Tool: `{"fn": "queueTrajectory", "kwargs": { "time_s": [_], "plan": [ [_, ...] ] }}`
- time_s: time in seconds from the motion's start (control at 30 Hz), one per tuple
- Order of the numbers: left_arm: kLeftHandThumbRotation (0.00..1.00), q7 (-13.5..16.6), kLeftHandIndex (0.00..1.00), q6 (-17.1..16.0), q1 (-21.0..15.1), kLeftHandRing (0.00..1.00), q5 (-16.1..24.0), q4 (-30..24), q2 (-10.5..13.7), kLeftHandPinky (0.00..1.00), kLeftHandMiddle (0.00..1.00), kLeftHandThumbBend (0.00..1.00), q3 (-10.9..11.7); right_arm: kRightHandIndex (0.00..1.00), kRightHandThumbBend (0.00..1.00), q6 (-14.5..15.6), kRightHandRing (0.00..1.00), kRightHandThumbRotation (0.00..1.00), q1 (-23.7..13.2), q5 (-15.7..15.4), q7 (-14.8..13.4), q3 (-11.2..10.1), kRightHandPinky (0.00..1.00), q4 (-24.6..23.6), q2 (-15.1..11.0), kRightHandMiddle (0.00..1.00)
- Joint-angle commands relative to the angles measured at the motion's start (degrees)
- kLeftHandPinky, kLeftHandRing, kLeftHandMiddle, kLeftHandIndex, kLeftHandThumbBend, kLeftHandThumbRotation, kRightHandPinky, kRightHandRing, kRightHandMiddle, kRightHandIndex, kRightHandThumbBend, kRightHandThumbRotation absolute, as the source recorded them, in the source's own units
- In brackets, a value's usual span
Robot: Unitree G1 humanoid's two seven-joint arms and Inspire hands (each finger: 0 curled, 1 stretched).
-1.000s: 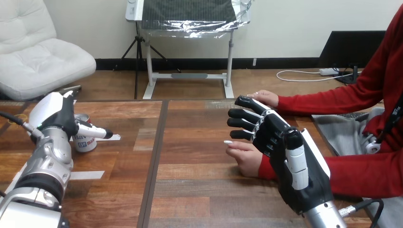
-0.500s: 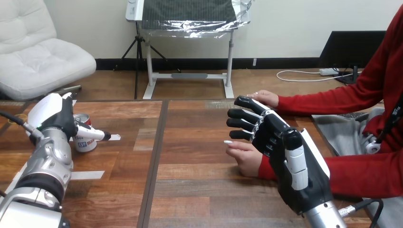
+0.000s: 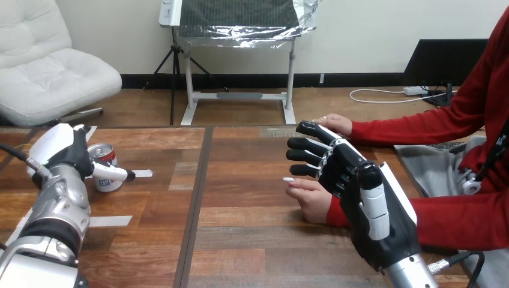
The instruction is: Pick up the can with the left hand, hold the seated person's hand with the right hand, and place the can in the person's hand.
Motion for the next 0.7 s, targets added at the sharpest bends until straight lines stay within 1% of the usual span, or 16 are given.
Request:
{"fn": "queueTrajectory", "kwargs": {
  "time_s": [0.0,0.33,0.53,0.67],
  "plan": [
    [0.22,-0.64,0.89,0.38,-4.26,0.90,1.11,-0.11,0.56,0.77,0.91,0.93,-1.30,0.85,0.89,-0.15,0.79,1.00,-2.47,0.91,0.17,-0.66,0.75,-2.99,-0.78,0.80],
    [0.22,-1.69,0.86,0.50,-4.48,0.86,1.34,-0.41,0.63,0.73,0.88,0.90,-1.45,0.85,0.89,0.11,0.80,1.00,-2.32,0.79,0.08,-0.75,0.75,-3.38,-0.94,0.81],
    [0.24,-2.78,0.85,0.84,-4.70,0.84,2.09,-0.47,0.78,0.70,0.86,0.88,-2.29,0.85,0.89,0.03,0.80,1.00,-2.34,0.86,0.10,-0.82,0.75,-3.39,-0.95,0.81],
    [0.26,-4.06,0.84,1.01,-4.87,0.82,2.54,-0.46,0.94,0.67,0.85,0.86,-2.88,0.85,0.89,-0.11,0.80,1.00,-2.44,0.83,0.16,-0.82,0.75,-3.39,-0.97,0.80]
  ]
}}
